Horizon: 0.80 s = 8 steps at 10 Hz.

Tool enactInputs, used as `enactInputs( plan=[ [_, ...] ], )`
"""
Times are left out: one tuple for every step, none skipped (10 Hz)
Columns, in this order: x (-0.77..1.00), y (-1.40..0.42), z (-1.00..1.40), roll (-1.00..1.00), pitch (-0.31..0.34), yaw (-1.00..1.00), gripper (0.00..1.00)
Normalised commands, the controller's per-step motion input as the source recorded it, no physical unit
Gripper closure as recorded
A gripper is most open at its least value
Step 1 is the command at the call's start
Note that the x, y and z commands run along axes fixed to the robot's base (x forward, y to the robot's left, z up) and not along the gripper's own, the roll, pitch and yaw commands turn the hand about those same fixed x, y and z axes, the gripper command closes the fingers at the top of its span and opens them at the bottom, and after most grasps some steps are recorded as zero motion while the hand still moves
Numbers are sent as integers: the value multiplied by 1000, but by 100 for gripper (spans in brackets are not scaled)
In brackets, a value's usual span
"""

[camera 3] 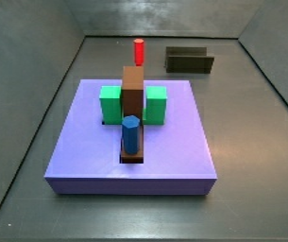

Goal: Pick up the red object. Move up. Move to above the board. Insert the red object.
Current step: Pick up the red object.

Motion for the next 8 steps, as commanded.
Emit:
enactInputs(
  plan=[
    [0, -151, -126, -90, -3, 0, 0],
    [-34, -434, -91, -69, -44, 11, 0],
    [0, -591, -97, -36, -7, 11, 0],
    [0, -626, -31, -57, -41, 0, 0],
    [109, -546, -74, -114, -4, 0, 0],
    [134, -526, -189, -80, 0, 0, 0],
    [177, -391, -343, -113, 0, 0, 0],
    [26, -369, -440, -114, -47, 0, 0]
  ],
)
